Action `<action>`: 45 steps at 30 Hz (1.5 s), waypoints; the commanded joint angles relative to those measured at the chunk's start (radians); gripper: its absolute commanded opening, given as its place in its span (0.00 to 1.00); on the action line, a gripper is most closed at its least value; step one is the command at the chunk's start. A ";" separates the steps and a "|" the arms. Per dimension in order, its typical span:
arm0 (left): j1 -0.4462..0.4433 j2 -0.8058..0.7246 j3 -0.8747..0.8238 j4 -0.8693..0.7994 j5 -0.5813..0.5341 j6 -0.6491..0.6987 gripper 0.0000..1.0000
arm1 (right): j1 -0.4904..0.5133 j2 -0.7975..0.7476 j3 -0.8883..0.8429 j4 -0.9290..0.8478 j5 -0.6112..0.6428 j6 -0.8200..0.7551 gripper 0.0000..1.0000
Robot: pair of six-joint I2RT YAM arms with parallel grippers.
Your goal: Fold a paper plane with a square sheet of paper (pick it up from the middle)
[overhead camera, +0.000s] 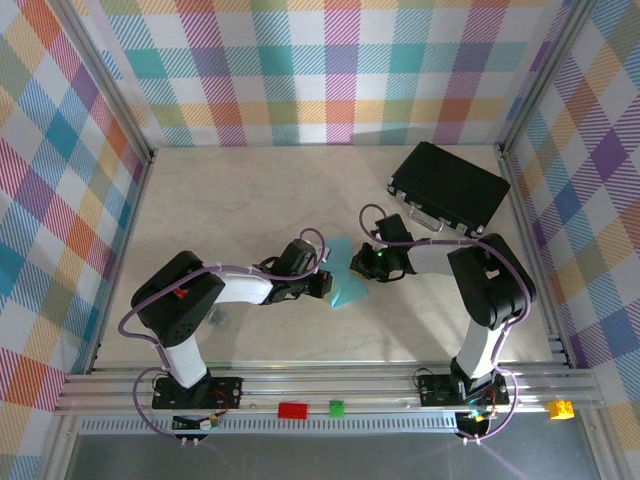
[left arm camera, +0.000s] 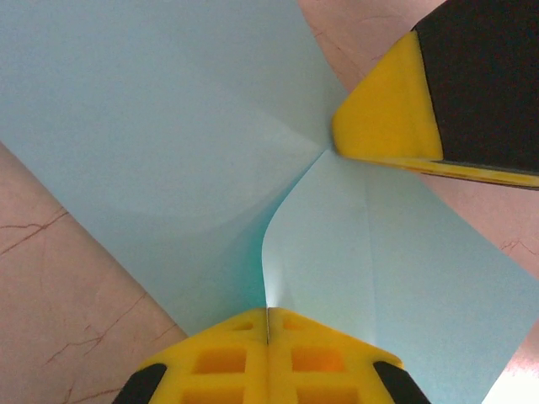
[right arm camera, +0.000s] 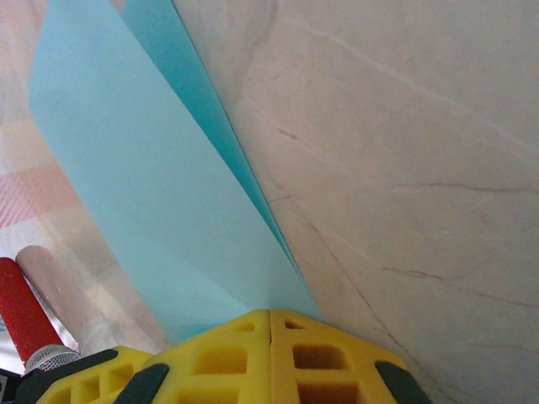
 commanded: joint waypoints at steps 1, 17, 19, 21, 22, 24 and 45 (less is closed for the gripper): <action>0.007 0.042 -0.024 -0.119 -0.003 0.020 0.00 | -0.043 -0.003 -0.035 0.029 0.103 0.005 0.00; 0.007 0.033 -0.024 -0.130 -0.005 0.025 0.00 | -0.067 -0.094 -0.013 0.015 -0.072 -0.035 0.00; 0.008 0.032 -0.021 -0.130 -0.004 0.025 0.00 | -0.047 -0.084 -0.005 0.022 -0.118 -0.030 0.00; 0.007 0.034 -0.016 -0.135 -0.005 0.028 0.00 | -0.018 -0.056 0.013 0.014 -0.145 -0.031 0.00; 0.007 0.036 -0.014 -0.138 -0.004 0.029 0.00 | -0.004 -0.044 0.016 0.006 -0.143 -0.028 0.00; 0.007 0.038 -0.010 -0.139 -0.004 0.030 0.00 | 0.015 -0.021 0.018 0.002 -0.137 -0.027 0.00; 0.008 -0.048 0.115 -0.269 -0.032 0.011 0.28 | 0.070 0.008 -0.091 -0.073 0.047 0.010 0.00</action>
